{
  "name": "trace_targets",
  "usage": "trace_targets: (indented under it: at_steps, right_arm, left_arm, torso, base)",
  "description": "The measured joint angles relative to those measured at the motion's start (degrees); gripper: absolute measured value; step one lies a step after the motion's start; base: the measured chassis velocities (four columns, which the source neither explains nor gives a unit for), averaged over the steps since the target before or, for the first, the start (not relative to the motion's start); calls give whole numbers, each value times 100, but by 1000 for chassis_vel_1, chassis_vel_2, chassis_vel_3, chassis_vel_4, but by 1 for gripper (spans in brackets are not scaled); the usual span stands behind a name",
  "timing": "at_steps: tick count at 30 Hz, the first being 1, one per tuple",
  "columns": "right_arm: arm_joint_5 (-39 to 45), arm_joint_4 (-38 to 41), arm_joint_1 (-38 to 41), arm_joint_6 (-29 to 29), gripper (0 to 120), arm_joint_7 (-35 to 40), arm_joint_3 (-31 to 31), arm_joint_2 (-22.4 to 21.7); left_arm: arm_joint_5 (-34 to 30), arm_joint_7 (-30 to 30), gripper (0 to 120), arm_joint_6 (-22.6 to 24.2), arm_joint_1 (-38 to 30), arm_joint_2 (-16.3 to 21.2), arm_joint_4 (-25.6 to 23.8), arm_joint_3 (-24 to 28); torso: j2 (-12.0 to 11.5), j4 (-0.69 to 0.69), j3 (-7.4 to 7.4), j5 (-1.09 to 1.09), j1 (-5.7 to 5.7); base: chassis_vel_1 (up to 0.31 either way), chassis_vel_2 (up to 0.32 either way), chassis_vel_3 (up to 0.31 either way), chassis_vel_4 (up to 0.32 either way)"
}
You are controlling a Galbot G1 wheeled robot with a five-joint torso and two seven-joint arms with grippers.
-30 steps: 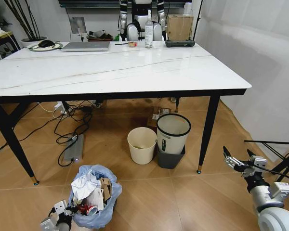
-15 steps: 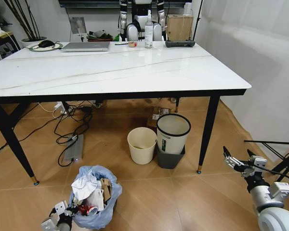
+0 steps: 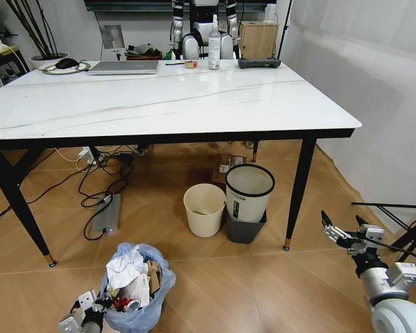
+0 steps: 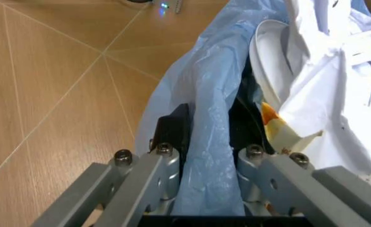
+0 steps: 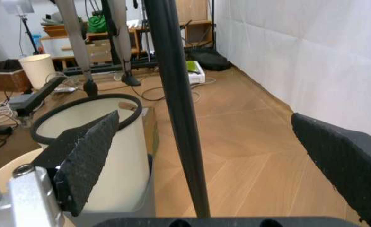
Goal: Pick up the trash bin and place the trash from the table into it.
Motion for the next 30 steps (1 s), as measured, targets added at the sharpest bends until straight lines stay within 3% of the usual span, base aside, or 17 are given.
trace_targets:
  at_steps: [9,12,14,24,30]
  right_arm:
    - [0,0,0,0,100,0,0,0]
    - [0,0,0,0,100,0,0,0]
    - [0,0,0,0,100,0,0,0]
    - [0,0,0,0,100,0,0,0]
    - [0,0,0,0,100,0,0,0]
  left_arm:
    - [-5,-3,37,-5,179,11,-99,32]
    - [-29,-19,53,1,370,64,-253,11]
    - [-31,-21,53,1,380,68,-263,9]
    - [-77,-44,77,-26,862,152,-755,-23]
    - [-38,-56,83,-93,1115,135,-1032,-35]
  torso:
    - [3,0,2,0,1]
    - [4,0,2,0,1]
    - [4,0,2,0,1]
    - [5,0,3,0,2]
    - [5,0,4,0,2]
  base:
    - [0,0,0,0]
    - [0,0,0,0]
    - [0,0,0,0]
    - [0,0,0,0]
    - [0,0,0,0]
